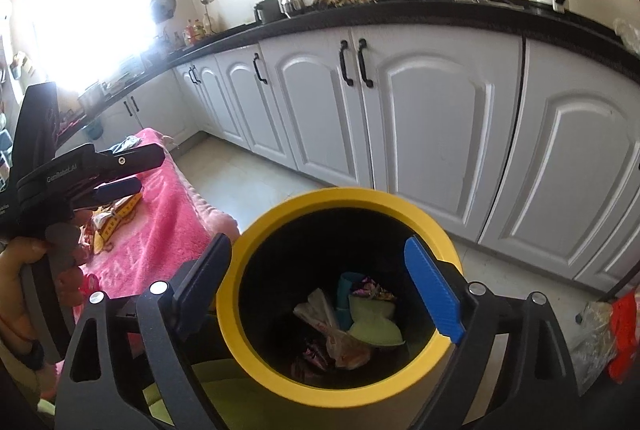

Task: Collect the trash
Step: 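Move both tools back over the blanket toward the red container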

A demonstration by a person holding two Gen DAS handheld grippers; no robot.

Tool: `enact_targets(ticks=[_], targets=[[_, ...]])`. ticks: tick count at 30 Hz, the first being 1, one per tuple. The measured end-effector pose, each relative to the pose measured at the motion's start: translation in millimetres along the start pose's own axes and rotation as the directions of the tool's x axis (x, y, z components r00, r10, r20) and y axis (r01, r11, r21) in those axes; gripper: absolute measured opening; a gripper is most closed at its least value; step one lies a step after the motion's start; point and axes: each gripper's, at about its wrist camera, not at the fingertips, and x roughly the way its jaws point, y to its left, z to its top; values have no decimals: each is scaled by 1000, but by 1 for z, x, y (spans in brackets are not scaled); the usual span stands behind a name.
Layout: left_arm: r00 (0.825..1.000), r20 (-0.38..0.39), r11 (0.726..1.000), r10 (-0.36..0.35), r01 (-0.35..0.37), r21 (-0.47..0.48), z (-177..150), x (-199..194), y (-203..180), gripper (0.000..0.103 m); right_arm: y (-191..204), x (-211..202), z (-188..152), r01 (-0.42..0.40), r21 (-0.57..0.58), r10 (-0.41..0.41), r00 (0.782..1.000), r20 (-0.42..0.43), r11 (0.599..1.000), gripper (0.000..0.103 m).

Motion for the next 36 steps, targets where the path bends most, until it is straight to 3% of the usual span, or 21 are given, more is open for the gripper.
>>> enact_targets(ticks=[10,21,36], targets=[[995,84,998,51,-47,-51,0,-45,35,92,37,-15,5,-33,-85,38,998,58,996,90],[979,156,983,127,-103,-155,-1,-89,88,92,86,-17,5,-78,-214,94,993,66,974,93],[958,189,946,217,-159,-282,-10,-127,152,92,178,-8,-12,-218,-398,231,973,-17,891,95]])
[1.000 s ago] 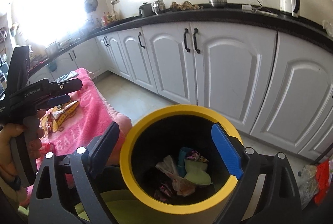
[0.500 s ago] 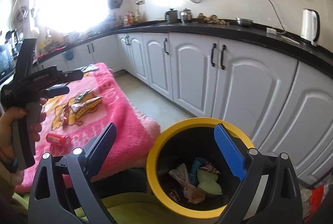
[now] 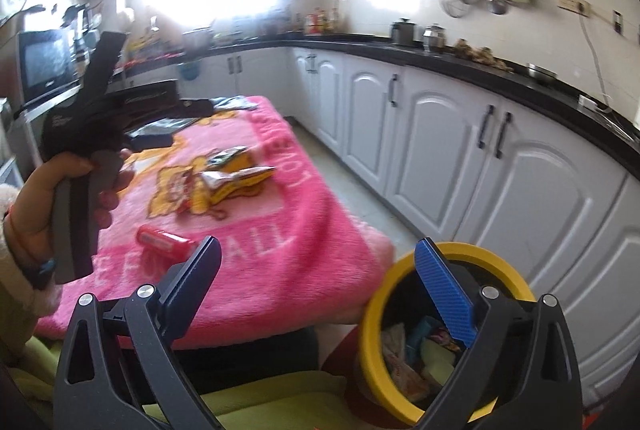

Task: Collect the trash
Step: 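Move both tools back over the blanket toward the red container, then grasp the red candy stick wrapper with the left tool while the right tool grasps the red container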

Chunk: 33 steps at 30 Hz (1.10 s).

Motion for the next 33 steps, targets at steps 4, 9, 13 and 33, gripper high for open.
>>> enact_targets(ticks=[4,9,13,33], targets=[[1000,6,1000,19,-19,-25,2,-4,17,92,18,8,3,-38,-29,37,999,-16,999,95],[999,8,998,36,-36,-55,5,-7,35,92,39,17,5,-80,-63,78,996,-35,995,95],[999,5,996,52,-51,-77,6,-9,50,92,55,26,6,-113,-92,109,993,-51,989,95],[987,-159,968,31,-69,-242,-8,24,123,82,152,136,2,-325,-377,236,935,-263,867,96]])
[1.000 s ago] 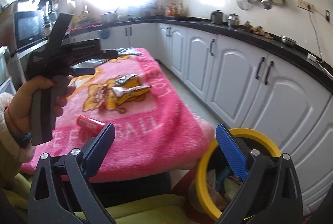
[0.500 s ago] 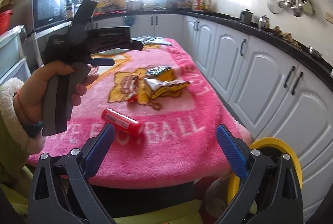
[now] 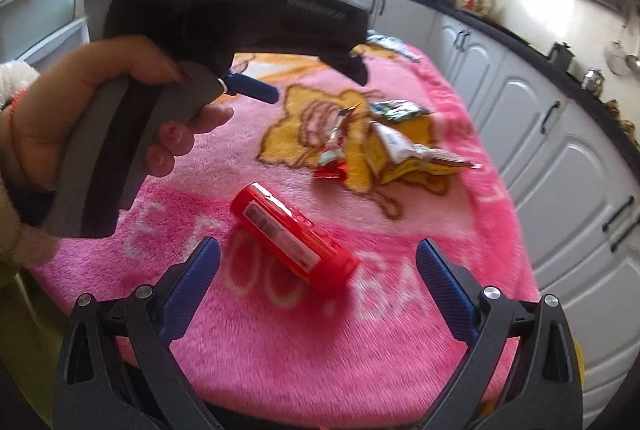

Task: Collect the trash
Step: 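Grasp the red candy stick wrapper with the left tool while the right tool grasps the red container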

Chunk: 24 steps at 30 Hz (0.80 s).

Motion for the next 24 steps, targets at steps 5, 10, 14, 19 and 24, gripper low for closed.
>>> enact_targets(ticks=[5,10,14,19,24], targets=[[998,-55,999,-32,30,-38,4,16,3,61,-2,27,8,-38,-7,37,998,-48,999,95],[995,-97,997,-33,27,-65,10,31,8,47,-5,44,10,-86,21,88,993,-73,996,89],[993,-116,997,-24,15,-82,11,40,13,43,-5,53,7,-133,44,137,986,-98,990,77],[994,-114,997,-6,-2,-71,11,44,15,35,-1,50,5,-154,37,157,983,-97,987,59],[995,-99,998,18,-24,-56,9,44,19,21,1,40,0,-173,58,178,980,-91,983,38]])
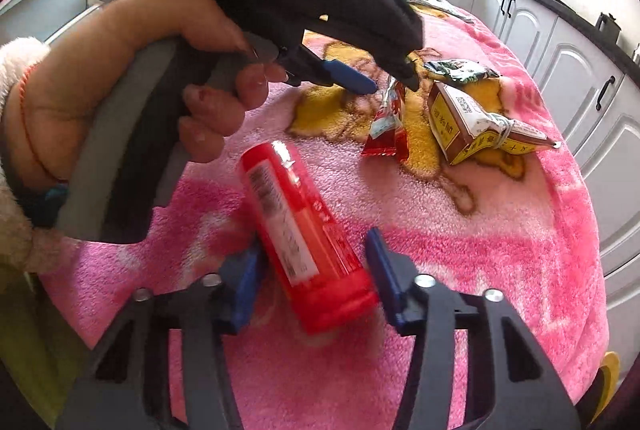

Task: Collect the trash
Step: 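Grasp the red candy stick wrapper with the left tool while the right tool grasps the red container, then carry both items over the yellow bin and open both tools to drop them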

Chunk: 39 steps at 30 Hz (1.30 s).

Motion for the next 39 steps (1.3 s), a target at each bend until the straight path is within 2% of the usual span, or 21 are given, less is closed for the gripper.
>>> enact_targets(ticks=[3,8,13,19,24,30,39], targets=[[1000,2,1000,-1,1,10,0,-1,3,16,2,-5,-3,2,18,-2,1000,5,1000,32],[1000,3,1000,-21,21,9,-2,-1,7,12,4,-21,-15,29,67,-31,999,21,997,31],[999,7,999,-42,42,9,-5,-5,10,8,-15,-33,-21,51,121,-56,998,36,991,31],[999,34,997,-38,36,70,-16,-18,-3,4,-37,-55,-29,67,206,-83,994,71,976,31],[997,64,990,-48,39,133,-22,-34,-22,3,-53,-71,-32,66,254,-95,990,105,965,31],[991,86,974,-98,78,211,-31,-55,-55,3,-62,-92,-35,71,288,-115,983,141,955,31],[981,43,923,-192,165,348,-51,-52,-134,3,-90,-138,-63,137,358,-208,964,165,924,31]])
